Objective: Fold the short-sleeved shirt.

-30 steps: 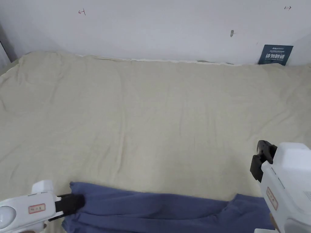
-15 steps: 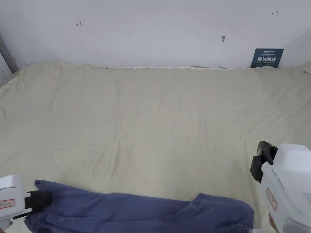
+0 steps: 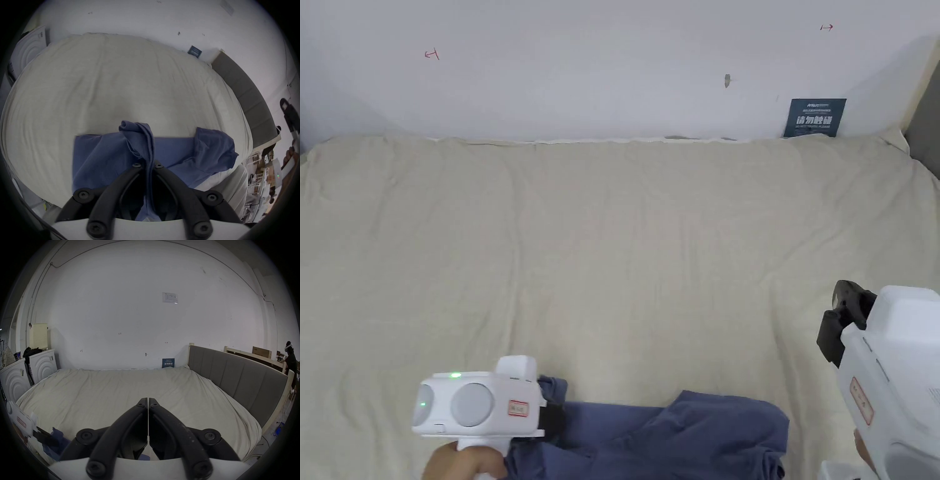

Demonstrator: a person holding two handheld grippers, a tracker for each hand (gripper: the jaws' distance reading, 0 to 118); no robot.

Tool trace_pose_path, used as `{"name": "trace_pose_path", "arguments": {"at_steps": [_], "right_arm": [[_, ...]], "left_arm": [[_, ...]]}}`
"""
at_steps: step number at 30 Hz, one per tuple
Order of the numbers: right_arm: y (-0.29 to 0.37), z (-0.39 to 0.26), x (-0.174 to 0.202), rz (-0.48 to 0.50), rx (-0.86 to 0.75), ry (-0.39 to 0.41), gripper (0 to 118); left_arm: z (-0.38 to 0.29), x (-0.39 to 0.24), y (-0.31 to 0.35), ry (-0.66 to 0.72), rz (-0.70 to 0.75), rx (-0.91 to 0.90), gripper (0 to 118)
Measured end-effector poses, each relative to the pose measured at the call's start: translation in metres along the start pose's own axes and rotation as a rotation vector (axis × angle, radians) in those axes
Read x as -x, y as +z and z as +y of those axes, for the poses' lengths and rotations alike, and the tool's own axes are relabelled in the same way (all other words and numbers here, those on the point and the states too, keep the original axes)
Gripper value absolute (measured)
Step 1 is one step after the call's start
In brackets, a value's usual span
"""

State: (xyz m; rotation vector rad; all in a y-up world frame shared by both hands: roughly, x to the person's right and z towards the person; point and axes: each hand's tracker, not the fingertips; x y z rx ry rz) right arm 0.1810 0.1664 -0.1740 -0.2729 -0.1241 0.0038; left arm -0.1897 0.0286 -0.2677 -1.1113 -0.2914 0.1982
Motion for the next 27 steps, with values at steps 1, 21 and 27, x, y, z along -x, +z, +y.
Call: {"name": "trace_pose_path", "arguments": {"at_steps": [1,21,27], "right_arm": [[0.001,0.000,-0.002,-0.004,0.002,0.001,4],[-0.001,0.000,0.005,0.017,0.011,0.009,4],[-0.002,0.001,0.007,0.023,0.013,0.011,4]], "left_arm": [[-0.001,-0.006,-0.007,-0.005,0.004,0.009,8],[-0.022,0.015,0.078,0.022,0.134,-0.483,1],[-0.039,0.029,0.053,-0.027,0.243,-0.407,0]]}}
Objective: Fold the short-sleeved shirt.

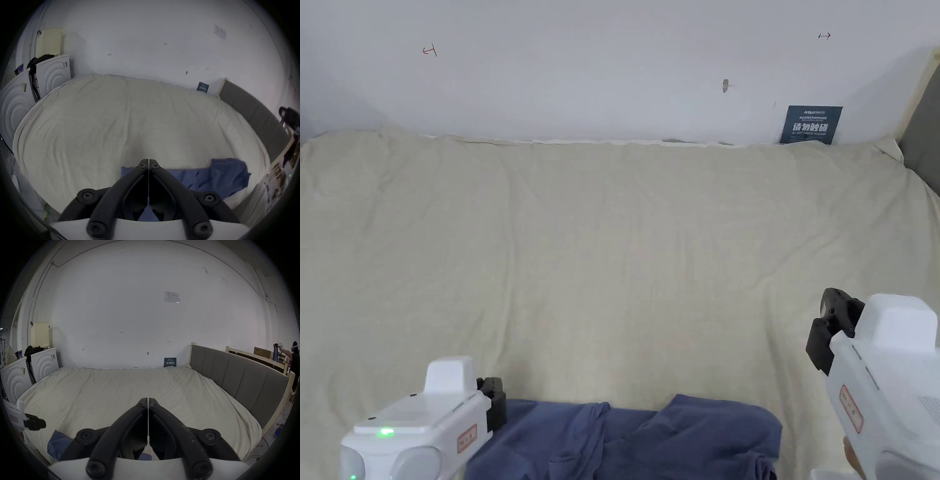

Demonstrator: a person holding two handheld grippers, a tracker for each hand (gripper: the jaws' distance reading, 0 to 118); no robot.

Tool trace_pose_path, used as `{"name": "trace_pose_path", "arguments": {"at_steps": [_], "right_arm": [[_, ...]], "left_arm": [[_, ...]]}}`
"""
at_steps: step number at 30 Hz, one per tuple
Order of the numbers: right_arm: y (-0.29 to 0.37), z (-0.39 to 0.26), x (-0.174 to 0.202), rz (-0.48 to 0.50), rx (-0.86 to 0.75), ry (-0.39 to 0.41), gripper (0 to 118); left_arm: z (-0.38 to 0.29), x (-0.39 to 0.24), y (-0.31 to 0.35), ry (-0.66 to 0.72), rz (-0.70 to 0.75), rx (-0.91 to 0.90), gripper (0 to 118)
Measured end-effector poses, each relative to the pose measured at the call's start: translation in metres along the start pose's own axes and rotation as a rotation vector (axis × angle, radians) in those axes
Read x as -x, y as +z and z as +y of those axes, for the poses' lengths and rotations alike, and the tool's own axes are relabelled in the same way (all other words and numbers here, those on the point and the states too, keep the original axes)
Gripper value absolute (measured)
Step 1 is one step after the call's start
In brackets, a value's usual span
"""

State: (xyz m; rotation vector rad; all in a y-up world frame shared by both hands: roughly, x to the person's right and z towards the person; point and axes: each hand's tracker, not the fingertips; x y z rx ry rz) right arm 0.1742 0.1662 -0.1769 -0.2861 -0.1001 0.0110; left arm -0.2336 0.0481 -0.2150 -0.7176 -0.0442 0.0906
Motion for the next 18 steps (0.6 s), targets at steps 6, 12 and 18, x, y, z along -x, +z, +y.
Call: {"name": "trace_pose_path", "arguments": {"at_steps": [6,12,18], "right_arm": [[0.001,0.000,-0.001,-0.001,0.006,0.001,4],[0.002,-0.002,-0.008,-0.017,0.012,0.002,4],[0.005,-0.003,-0.013,-0.033,0.015,0.005,4]], "left_arm": [[-0.044,-0.033,-0.026,-0.109,-0.033,0.099,0],[-0.072,-0.085,-0.045,-0.144,-0.124,0.191,0],[-0.084,-0.113,-0.055,-0.142,-0.109,0.181,0]]}}
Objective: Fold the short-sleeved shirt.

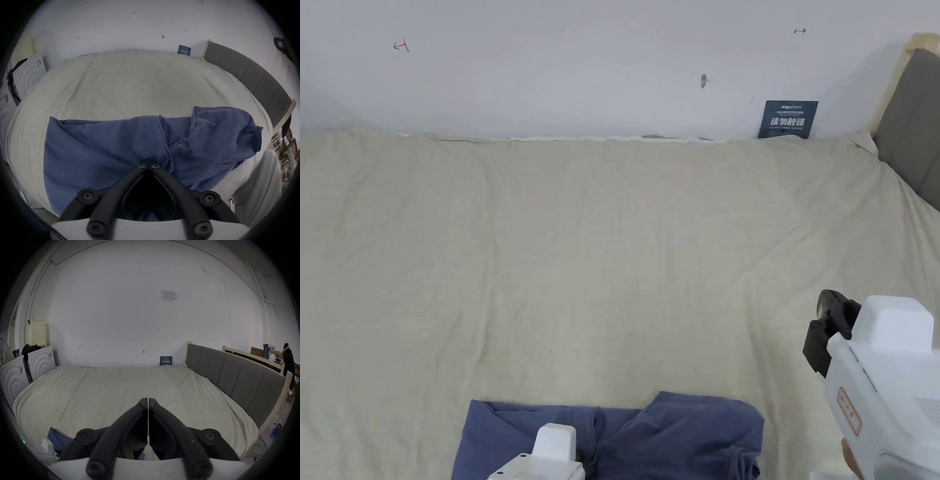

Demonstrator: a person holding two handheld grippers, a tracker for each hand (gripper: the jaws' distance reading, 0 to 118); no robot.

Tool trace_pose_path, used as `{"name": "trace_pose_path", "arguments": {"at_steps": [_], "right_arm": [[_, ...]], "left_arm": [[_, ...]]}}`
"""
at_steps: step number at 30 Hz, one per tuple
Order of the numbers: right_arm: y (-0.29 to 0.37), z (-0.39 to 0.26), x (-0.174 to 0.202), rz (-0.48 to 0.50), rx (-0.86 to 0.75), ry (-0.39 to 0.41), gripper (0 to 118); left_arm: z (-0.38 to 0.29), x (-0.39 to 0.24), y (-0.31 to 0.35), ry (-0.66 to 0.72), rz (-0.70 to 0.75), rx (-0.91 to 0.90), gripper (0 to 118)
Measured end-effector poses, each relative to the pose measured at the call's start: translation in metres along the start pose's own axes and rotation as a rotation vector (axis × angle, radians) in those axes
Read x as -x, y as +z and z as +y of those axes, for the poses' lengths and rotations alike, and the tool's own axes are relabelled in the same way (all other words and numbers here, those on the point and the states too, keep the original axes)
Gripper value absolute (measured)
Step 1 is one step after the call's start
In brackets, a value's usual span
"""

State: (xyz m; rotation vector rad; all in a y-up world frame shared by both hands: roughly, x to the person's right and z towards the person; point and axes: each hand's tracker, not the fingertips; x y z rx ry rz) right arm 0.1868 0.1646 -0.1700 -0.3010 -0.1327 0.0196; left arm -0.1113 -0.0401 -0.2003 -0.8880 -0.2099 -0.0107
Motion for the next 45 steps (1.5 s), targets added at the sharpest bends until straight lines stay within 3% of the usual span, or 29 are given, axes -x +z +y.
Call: {"name": "trace_pose_path", "arguments": {"at_steps": [7,15,17,18,19,20,21,22,27,28,31,33,35,36,45], "right_arm": [[0.002,0.002,0.002,0.008,-0.005,-0.002,4],[0.003,0.005,0.011,0.032,-0.014,0.001,4],[0.002,0.005,0.013,0.036,-0.013,0.001,4],[0.002,0.005,0.014,0.038,-0.011,0.001,4],[0.001,0.005,0.015,0.039,-0.009,0.002,4],[0.001,0.005,0.016,0.040,-0.007,0.003,4],[0.001,0.004,0.017,0.042,-0.003,0.005,4],[0.001,0.003,0.018,0.042,-0.002,0.007,4],[-0.002,0.000,0.019,0.040,0.014,0.016,4],[-0.003,-0.001,0.019,0.038,0.019,0.017,4],[-0.005,-0.003,0.020,0.036,0.030,0.023,4],[-0.006,-0.004,0.019,0.034,0.036,0.024,4],[-0.008,-0.004,0.020,0.033,0.041,0.023,4],[-0.008,-0.003,0.020,0.033,0.041,0.021,4],[-0.010,0.003,0.022,0.044,0.029,0.025,4]], "left_arm": [[0.016,0.038,0.027,0.142,-0.107,-0.033,0],[0.047,0.137,0.076,0.419,-0.307,-0.098,5],[0.047,0.161,0.076,0.467,-0.325,-0.065,27],[0.046,0.169,0.075,0.481,-0.334,-0.046,47],[0.044,0.178,0.073,0.491,-0.316,-0.023,77],[0.043,0.183,0.070,0.495,-0.309,0.010,99],[0.040,0.188,0.066,0.500,-0.306,0.034,114],[0.036,0.193,0.061,0.509,-0.303,0.061,118],[0.022,0.210,0.036,0.533,-0.303,0.104,117],[0.019,0.214,0.030,0.537,-0.306,0.109,108],[0.013,0.214,0.018,0.563,-0.322,0.127,62],[0.011,0.207,0.010,0.541,-0.295,0.146,55],[0.011,0.200,0.013,0.468,-0.282,0.111,21],[0.013,0.197,0.013,0.444,-0.278,0.112,13],[0.020,0.203,0.051,0.488,-0.217,0.022,9]]}}
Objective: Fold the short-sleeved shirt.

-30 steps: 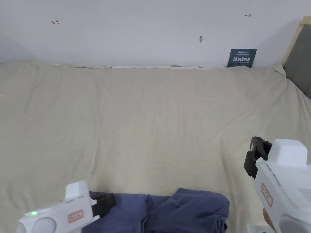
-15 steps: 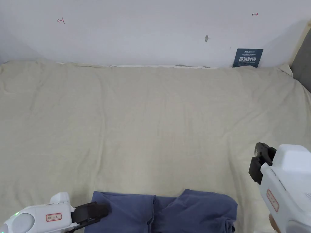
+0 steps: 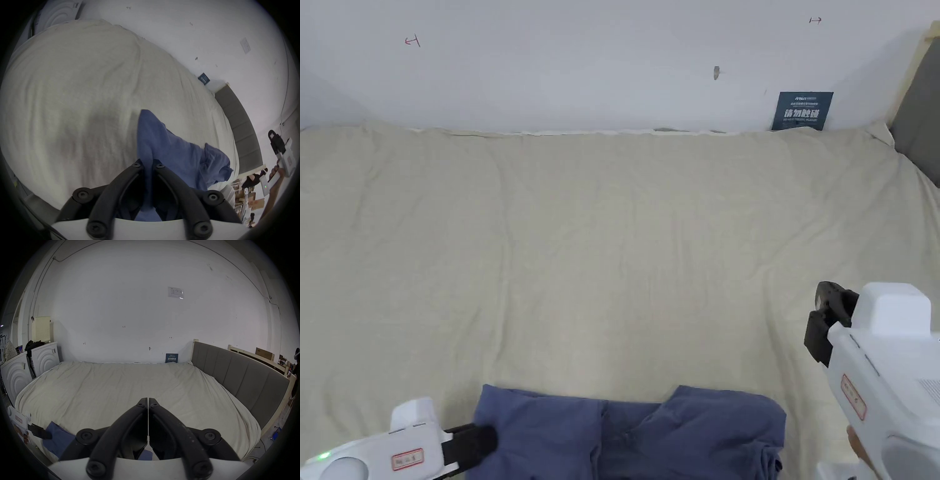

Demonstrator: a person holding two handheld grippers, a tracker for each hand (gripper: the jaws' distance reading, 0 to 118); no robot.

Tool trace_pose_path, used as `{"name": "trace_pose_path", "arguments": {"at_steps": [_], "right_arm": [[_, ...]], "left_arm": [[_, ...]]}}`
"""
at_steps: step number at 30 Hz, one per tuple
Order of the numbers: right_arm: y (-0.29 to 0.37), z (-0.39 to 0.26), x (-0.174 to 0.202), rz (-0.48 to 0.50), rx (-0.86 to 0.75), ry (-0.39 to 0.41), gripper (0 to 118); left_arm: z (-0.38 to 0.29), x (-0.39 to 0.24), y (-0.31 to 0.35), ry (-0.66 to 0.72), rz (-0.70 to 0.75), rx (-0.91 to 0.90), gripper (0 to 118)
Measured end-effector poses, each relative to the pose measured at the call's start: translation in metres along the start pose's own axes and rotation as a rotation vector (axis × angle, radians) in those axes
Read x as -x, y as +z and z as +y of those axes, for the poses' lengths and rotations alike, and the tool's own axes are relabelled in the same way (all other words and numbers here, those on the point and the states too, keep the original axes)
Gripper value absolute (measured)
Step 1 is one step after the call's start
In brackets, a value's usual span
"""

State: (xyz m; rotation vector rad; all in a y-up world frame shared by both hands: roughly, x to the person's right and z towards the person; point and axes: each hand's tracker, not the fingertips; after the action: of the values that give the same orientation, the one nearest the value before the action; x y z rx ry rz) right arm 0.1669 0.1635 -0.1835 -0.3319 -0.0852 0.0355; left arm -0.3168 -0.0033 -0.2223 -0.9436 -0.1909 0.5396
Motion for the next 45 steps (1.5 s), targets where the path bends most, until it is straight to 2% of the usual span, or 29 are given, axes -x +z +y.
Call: {"name": "trace_pose_path", "arguments": {"at_steps": [3,5,8,11,15,20,24,28,33,35,36,38,40,45], "right_arm": [[0.000,0.001,-0.001,0.005,-0.006,-0.003,4],[0.000,0.001,-0.002,0.009,-0.010,-0.005,4],[0.000,0.001,-0.004,0.015,-0.013,-0.013,4],[0.002,0.001,-0.005,0.019,-0.016,-0.015,4],[0.005,0.003,-0.007,0.021,-0.027,-0.012,4],[0.009,0.004,-0.012,0.017,-0.037,-0.026,4],[0.013,0.003,-0.018,0.006,-0.039,-0.028,4],[0.015,0.001,-0.028,-0.012,-0.037,-0.033,4],[0.018,-0.003,-0.039,-0.038,-0.028,-0.040,4],[0.019,-0.004,-0.042,-0.046,-0.024,-0.042,4],[0.019,-0.005,-0.043,-0.050,-0.022,-0.043,4],[0.019,-0.006,-0.045,-0.055,-0.017,-0.044,4],[0.019,-0.006,-0.045,-0.057,-0.015,-0.047,4],[0.020,-0.005,-0.045,-0.056,-0.019,-0.051,4]], "left_arm": [[0.006,0.009,0.027,0.014,0.021,-0.029,9],[0.008,0.016,0.044,-0.015,0.106,-0.063,9],[0.012,0.020,0.064,-0.014,0.142,-0.092,9],[0.015,0.008,0.077,-0.007,0.166,-0.114,9],[0.021,-0.040,0.073,-0.124,0.154,-0.118,9],[0.022,-0.129,0.040,-0.269,0.094,-0.015,9],[0.004,-0.192,0.001,-0.459,0.068,0.048,9],[-0.020,-0.235,-0.042,-0.510,0.006,0.145,9],[-0.056,-0.262,-0.093,-0.584,0.049,0.246,9],[-0.065,-0.263,-0.102,-0.562,0.054,0.267,16],[-0.067,-0.263,-0.103,-0.541,0.036,0.279,26],[-0.067,-0.262,-0.100,-0.481,-0.045,0.270,79],[-0.066,-0.264,-0.093,-0.474,-0.096,0.245,117],[-0.047,-0.263,-0.053,-0.517,-0.077,0.031,114]]}}
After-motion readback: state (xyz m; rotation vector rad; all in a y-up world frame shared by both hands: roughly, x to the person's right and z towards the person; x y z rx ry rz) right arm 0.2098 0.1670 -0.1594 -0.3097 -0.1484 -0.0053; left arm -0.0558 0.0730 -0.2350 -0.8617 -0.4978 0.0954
